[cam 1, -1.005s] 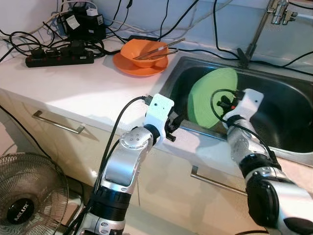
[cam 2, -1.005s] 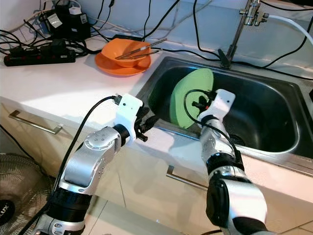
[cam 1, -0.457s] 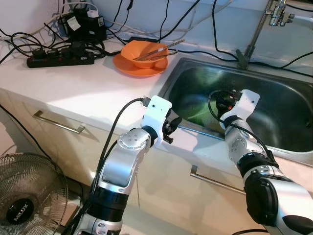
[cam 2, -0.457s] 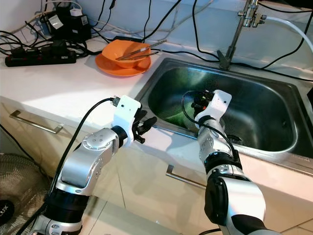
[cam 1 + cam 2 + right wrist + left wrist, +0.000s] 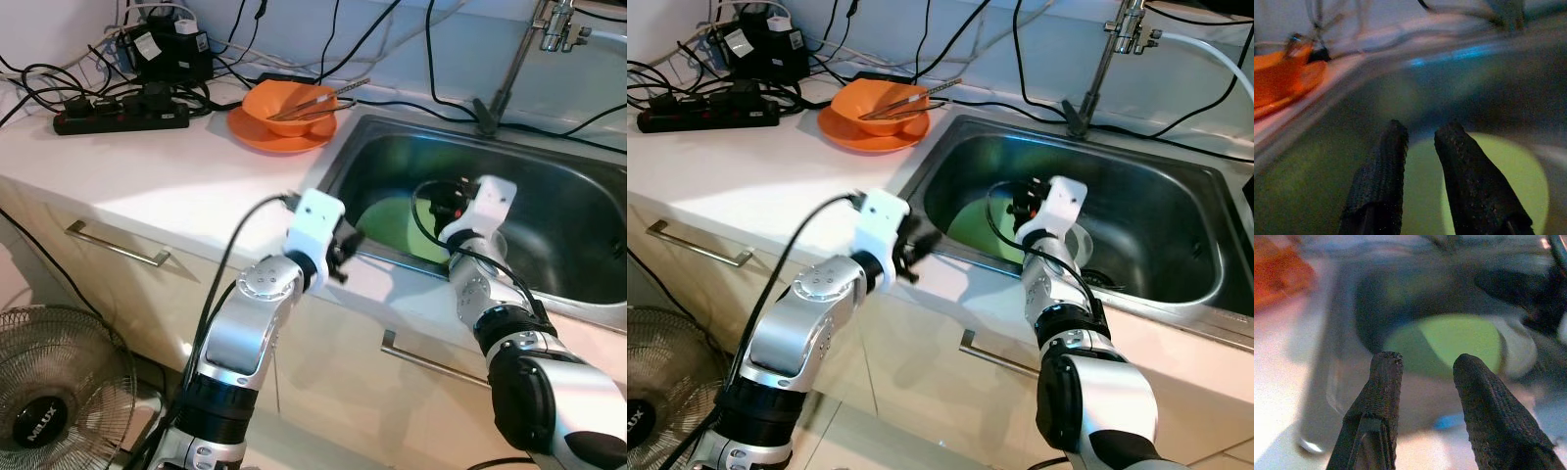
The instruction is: Kitchen organization
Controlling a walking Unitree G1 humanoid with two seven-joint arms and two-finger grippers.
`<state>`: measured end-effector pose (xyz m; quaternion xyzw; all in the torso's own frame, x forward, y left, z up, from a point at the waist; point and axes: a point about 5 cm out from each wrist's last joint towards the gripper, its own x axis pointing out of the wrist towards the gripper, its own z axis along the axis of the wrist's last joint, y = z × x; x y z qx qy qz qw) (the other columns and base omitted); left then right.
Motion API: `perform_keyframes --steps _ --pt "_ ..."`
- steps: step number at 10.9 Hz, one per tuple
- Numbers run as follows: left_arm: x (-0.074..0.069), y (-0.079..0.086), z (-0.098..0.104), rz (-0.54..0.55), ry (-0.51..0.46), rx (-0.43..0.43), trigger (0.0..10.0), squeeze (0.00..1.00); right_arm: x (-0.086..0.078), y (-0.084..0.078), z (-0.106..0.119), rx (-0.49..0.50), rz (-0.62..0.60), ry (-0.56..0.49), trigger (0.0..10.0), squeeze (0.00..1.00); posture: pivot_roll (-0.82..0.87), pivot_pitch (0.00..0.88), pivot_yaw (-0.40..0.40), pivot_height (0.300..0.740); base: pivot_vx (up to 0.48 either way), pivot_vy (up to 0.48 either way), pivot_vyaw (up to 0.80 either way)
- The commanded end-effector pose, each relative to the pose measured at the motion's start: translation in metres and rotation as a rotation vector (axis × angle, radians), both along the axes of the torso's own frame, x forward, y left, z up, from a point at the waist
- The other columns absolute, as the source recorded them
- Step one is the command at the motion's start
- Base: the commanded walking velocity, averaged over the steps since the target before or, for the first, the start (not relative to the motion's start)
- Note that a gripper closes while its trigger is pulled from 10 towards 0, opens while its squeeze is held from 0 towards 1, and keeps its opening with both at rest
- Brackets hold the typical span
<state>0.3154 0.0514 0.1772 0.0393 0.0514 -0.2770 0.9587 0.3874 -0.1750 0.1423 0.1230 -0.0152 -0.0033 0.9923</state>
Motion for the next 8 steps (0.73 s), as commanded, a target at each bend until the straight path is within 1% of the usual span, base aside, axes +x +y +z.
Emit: perform_keyframes --steps 1,2,3,4,5,6,7,8 --pt "0.005 0.007 0.003 0.06 -0.065 -0.024 10.0 0.0 0.0 0.008 0.017 -0.056 0.04 -0.125 10.0 0.0 0.2 0.017 -0.021 0.74 0.0 0.0 0.0" --pt "0.011 0.021 0.01 0.164 -0.16 -0.063 10.0 0.0 -0.003 0.016 0.03 -0.065 0.069 -0.238 10.0 0.0 0.19 0.019 -0.02 0.74 0.0 0.0 0.0" --pt "0.017 0.037 0.014 0.261 -0.243 -0.056 10.0 0.0 -0.012 0.025 0.038 -0.143 0.097 -0.343 10.0 0.0 0.18 0.021 -0.019 0.74 0.0 0.0 0.0" --pt "0.02 0.048 0.015 0.325 -0.277 -0.09 10.0 0.0 -0.018 0.029 0.039 -0.16 0.106 -0.38 10.0 0.0 0.17 0.023 -0.017 0.74 0.0 0.0 0.0" --pt "0.025 0.063 0.014 0.407 -0.335 -0.067 10.0 0.0 -0.028 0.034 0.031 -0.19 0.108 -0.383 10.0 0.0 0.17 0.025 -0.014 0.74 0.0 0.0 0.0" --pt "0.028 0.071 0.012 0.449 -0.359 -0.054 10.0 0.0 -0.033 0.035 0.024 -0.194 0.107 -0.369 10.0 0.0 0.16 0.025 -0.013 0.74 0.0 0.0 0.0" --pt "0.031 0.076 0.003 0.478 -0.376 0.001 10.0 0.0 -0.038 0.033 0.012 -0.181 0.073 -0.323 10.0 0.0 0.16 0.027 -0.011 0.74 0.0 0.0 0.0" --pt "0.032 0.078 -0.001 0.488 -0.375 0.0 10.0 0.0 -0.04 0.034 0.01 -0.17 0.067 -0.314 10.0 0.0 0.16 0.028 -0.011 0.74 0.0 0.0 0.0"
